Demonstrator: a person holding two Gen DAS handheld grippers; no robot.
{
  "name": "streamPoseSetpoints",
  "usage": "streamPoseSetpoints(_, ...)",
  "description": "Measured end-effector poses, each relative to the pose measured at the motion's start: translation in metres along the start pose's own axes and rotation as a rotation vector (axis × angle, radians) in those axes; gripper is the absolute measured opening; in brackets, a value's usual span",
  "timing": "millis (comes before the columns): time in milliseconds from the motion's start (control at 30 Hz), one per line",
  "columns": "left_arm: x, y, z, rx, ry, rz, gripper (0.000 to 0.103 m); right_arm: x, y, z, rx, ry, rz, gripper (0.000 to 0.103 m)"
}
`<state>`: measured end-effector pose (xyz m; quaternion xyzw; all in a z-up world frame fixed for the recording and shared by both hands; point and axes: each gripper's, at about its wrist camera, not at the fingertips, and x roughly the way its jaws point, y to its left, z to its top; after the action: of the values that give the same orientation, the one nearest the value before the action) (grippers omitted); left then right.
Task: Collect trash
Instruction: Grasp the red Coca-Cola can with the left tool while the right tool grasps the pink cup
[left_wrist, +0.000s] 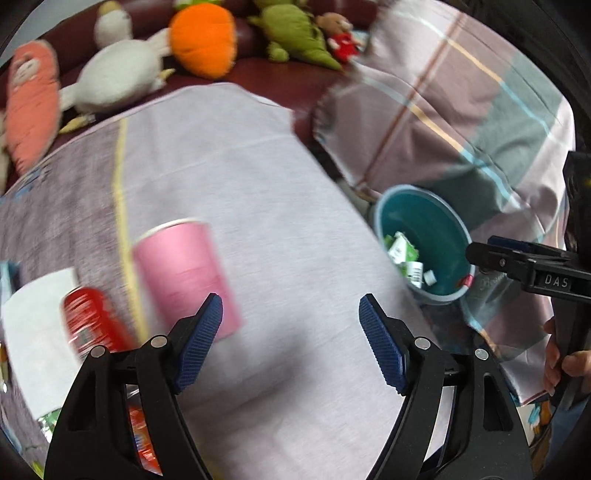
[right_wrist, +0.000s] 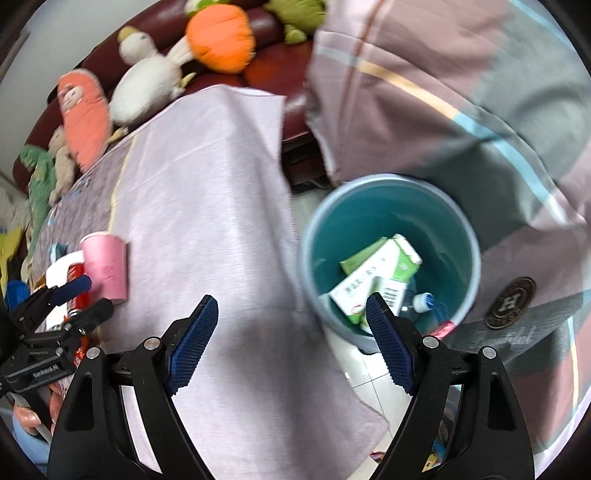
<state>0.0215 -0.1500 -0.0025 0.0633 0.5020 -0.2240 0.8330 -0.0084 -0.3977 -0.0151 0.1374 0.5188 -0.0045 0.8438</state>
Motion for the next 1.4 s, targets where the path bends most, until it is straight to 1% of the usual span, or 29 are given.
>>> streamPoseSetpoints(133, -0.016, 0.036, -0.010, -0.069, -0.023, 0.020, 0.077, 0.005, 0.033, 0.004, -0.052, 0.016, 0.004, 0.079)
streamPoseSetpoints(267, -0.028, 0.073, -0.022, -0.149, -0.049, 0.024, 0.078, 0.013, 0.070, 0.006, -0.114, 0.035, 0.017, 0.079)
streamPoseSetpoints(567, -0.038, 0.148, -0.048, -0.270, -0.073, 0.042, 0.078, 0.037, 0.153, 0.009, -0.241, 0.086, 0.076, 0.079)
streamPoseSetpoints(633, -0.037, 0.161, -0.051, -0.293, -0.069, 0.040, 0.078, 0.045, 0.172, 0.011, -0.263, 0.103, 0.101, 0.079)
streamPoseSetpoints(767, -0.037, 0.179, -0.056, -0.318, -0.070, 0.029, 0.078, 0.063, 0.200, 0.013, -0.297, 0.124, 0.118, 0.079)
streamPoseSetpoints(933, -0.034, 0.186, -0.057, -0.314, -0.067, 0.018, 0.078, 0.085, 0.222, 0.015, -0.324, 0.147, 0.141, 0.079)
streamPoseSetpoints(1233, -0.026, 0.189, -0.052, -0.312, -0.054, 0.011, 0.078, 0.119, 0.235, 0.019, -0.331, 0.196, 0.180, 0.079)
streamPoseSetpoints(1267, -0.025, 0.188, -0.051, -0.309, -0.051, 0.011, 0.078, 0.121, 0.235, 0.019, -0.333, 0.200, 0.188, 0.077)
streamPoseSetpoints(1333, -0.022, 0.184, -0.049, -0.306, -0.041, 0.007, 0.078, 0.122, 0.233, 0.018, -0.338, 0.208, 0.205, 0.055)
streamPoseSetpoints(1400, -0.018, 0.177, -0.047, -0.292, -0.031, 0.005, 0.078, 0.119, 0.225, 0.017, -0.324, 0.200, 0.221, 0.055)
